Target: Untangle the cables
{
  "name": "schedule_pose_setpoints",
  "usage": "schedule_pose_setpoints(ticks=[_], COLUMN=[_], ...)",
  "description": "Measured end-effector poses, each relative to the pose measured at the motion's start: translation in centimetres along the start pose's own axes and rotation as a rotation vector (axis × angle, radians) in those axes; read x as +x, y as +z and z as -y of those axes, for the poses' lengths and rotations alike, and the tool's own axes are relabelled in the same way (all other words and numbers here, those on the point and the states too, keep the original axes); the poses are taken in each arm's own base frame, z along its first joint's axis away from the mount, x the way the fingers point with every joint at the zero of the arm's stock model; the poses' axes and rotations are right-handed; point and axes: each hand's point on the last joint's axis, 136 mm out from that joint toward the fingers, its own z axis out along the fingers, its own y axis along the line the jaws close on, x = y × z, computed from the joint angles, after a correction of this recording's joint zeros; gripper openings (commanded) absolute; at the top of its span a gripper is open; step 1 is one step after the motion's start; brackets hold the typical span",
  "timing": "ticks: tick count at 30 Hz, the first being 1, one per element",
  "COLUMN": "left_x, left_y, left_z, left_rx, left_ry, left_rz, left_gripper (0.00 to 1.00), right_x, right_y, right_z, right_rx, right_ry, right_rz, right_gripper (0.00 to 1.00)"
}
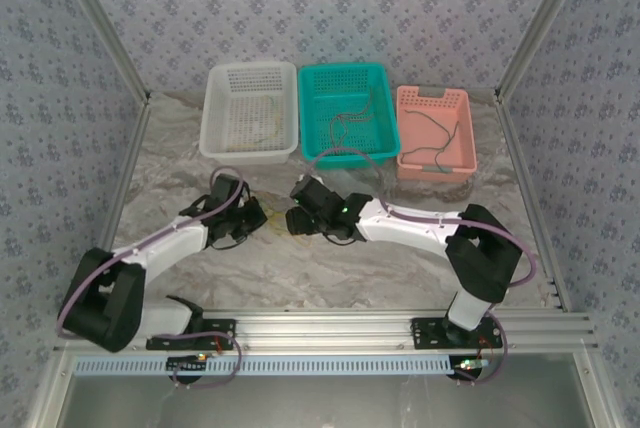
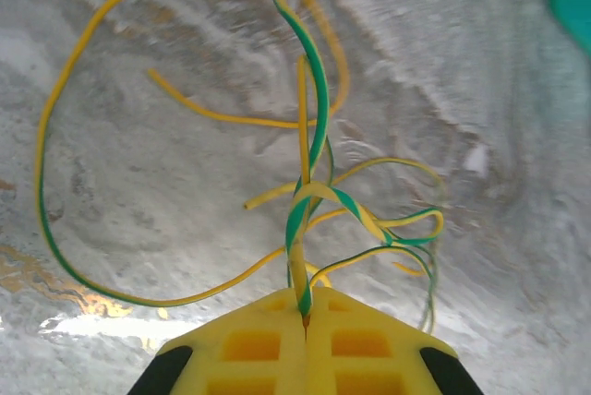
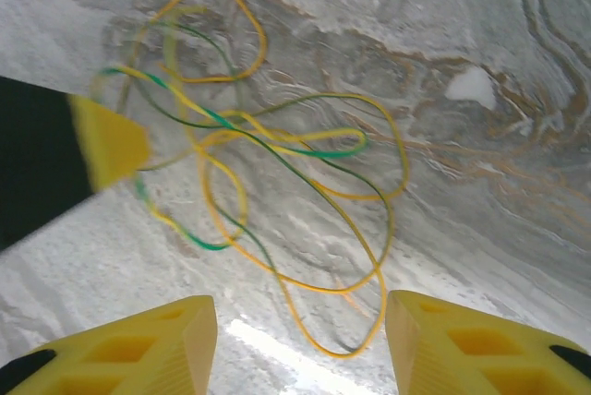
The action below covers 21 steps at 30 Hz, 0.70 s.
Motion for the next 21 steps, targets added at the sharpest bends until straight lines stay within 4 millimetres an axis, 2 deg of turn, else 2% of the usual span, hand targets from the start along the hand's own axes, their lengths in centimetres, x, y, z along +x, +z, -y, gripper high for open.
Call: schedule_pose_setpoints(ticks=[5,10,11,12,14,16,19,21], left_x=[-0.8,-1.1,-1.1,-1.0,-0.9,-0.9,-1.4,-2.1], left_y=[-3.6,-5.2,-5.4,-5.5,-5.8,-6.0,-6.6,-7.2], left_z=[3.5,6.0,6.2,6.4,6.6,6.7,7.0,7.2], left_rx=[0.114,0.173,0.180,0.185,0.194,0.197,0.214,0.228], left_ry=[0.087,0.155,0.163,0.168,0.175,0.174,0.168,0.158], left_rz=[0.029,0.003,-0.003,-0.009,-0.022,-0.033,-0.035,-0.021], left_gripper=[0.00,0.00,0.00,0.00,0.00,0.00,0.00,0.00], right_x=[-0.2,-0.3,-0.4,-0.7,-1.1,-1.6,-1.8,-1.2], right_y=[0.9,2.2,2.5,2.8,3.0,3.1,3.1,2.8], right_z=[0.6,0.5,0.6,0.8,1.2,1.6,2.7,4.1], right_rx=[0.006,0.002,0.004,0.005,0.008,0.012,0.021,0.040], right_ry=[-0.063,-0.128,-0.132,-0.135,-0.124,-0.111,-0.084,-0.058], right_rz=[0.007,0.002,0.003,0.007,0.015,0.024,0.045,0.045], right_gripper=[0.61,0.58,0.55,0.46,0.22,0.03,0.00,0.00])
